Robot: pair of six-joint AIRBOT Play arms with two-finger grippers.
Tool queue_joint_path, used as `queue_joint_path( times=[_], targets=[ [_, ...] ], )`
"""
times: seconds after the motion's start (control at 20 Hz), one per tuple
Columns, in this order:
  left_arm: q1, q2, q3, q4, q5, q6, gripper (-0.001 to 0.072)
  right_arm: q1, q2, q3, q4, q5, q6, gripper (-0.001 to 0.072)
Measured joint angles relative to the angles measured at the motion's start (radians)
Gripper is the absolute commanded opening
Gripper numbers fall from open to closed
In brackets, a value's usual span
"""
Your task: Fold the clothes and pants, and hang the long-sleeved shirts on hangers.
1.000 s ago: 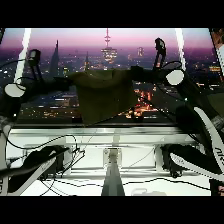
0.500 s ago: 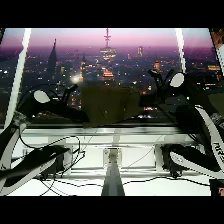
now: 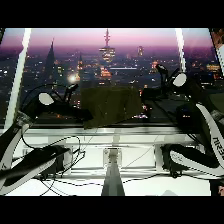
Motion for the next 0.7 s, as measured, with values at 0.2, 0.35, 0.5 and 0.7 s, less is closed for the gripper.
queue_joint_path(
  times=[0.2,0.35,0.5,0.7],
  targets=[
    [-0.001,0.000,0.000,0.000,0.021,0.000,0.0694,-0.088,-0.099,0.004,0.183,0.110,-0.136,0.0587],
    [-0.001,0.000,0.000,0.000,0.044,-0.001,0.0694,-0.096,-0.177,0.004,0.255,0.136,-0.204,0.0587],
    [-0.001,0.000,0.000,0.000,0.057,-0.001,0.0694,-0.086,-0.243,0.004,0.311,0.116,-0.232,0.0587],
    [-0.001,-0.009,0.000,0.000,0.096,-0.001,0.0693,-0.038,-0.304,0.005,0.408,0.095,-0.266,0.0543]
  ],
)
